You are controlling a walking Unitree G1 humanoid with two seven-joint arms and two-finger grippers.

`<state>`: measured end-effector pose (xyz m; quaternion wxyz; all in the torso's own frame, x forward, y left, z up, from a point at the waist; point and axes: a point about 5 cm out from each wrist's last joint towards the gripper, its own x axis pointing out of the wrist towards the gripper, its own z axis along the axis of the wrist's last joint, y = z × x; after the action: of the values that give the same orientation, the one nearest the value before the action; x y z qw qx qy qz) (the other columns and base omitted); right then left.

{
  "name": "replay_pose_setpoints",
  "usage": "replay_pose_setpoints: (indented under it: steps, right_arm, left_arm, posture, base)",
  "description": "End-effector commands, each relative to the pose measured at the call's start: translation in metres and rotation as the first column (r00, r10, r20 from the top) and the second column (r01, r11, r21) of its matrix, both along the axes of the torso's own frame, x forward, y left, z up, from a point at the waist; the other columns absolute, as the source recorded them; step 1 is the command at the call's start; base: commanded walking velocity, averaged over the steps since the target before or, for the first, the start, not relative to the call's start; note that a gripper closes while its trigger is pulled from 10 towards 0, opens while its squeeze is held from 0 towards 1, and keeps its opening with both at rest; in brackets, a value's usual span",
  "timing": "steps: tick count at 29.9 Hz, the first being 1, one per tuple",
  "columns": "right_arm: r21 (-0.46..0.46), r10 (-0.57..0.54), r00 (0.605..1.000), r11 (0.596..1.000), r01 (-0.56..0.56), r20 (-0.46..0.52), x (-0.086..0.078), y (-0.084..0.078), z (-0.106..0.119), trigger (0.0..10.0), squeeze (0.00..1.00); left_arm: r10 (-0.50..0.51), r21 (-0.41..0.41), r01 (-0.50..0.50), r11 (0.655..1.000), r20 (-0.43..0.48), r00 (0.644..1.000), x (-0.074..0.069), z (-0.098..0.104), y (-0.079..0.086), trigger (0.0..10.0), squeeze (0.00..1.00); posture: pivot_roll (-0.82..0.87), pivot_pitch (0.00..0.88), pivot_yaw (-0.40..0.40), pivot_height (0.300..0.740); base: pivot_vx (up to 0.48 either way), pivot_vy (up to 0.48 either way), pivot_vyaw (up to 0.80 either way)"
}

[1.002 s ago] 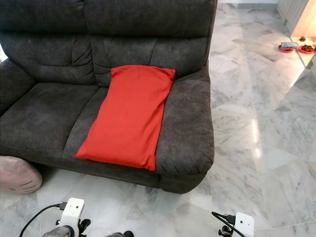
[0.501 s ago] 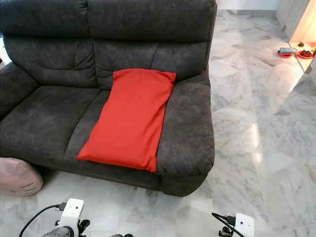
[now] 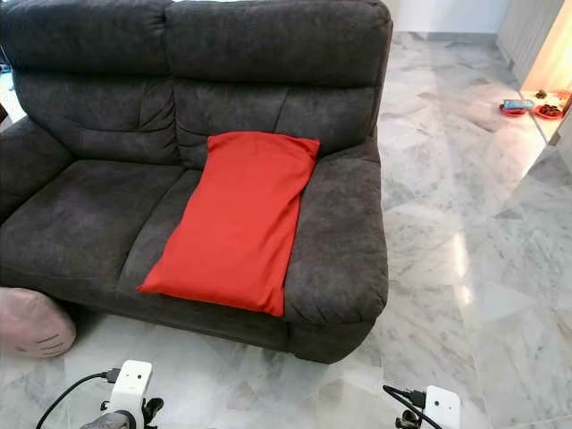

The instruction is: Move the pillow to the sofa from floor

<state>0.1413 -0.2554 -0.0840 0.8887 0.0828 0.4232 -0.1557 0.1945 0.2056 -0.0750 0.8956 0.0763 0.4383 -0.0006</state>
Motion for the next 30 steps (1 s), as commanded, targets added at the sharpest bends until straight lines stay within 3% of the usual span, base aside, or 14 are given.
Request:
replay_pose_setpoints:
  steps: [1, 17, 30]
  right_arm:
    - [0.006, -0.010, 1.000, 1.000, 0.010, -0.001, 0.000, 0.002, -0.001, 10.0, 0.00]
    - [0.012, -0.017, 1.000, 1.000, 0.017, 0.013, 0.011, 0.007, 0.002, 10.0, 0.00]
    - [0.009, -0.013, 1.000, 1.000, 0.013, -0.007, 0.006, 0.005, 0.000, 10.0, 0.00]
  left_arm:
    - [0.010, 0.014, -0.010, 1.000, -0.007, 1.000, -0.001, 0.000, 0.002, 10.0, 0.00]
    - [0.021, 0.015, -0.021, 1.000, 0.001, 1.000, 0.006, 0.003, 0.002, 10.0, 0.00]
    - [0.037, -0.001, -0.037, 0.999, -0.006, 0.999, 0.001, 0.000, -0.002, 10.0, 0.00]
  posture:
    - [0.00, 0.000, 0.045, 0.740]
    - [0.00, 0.000, 0.069, 0.740]
    - [0.01, 0.000, 0.036, 0.740]
  base:
    - [0.000, 0.000, 0.00]
    - [0.000, 0.000, 0.00]
    - [0.000, 0.000, 0.00]
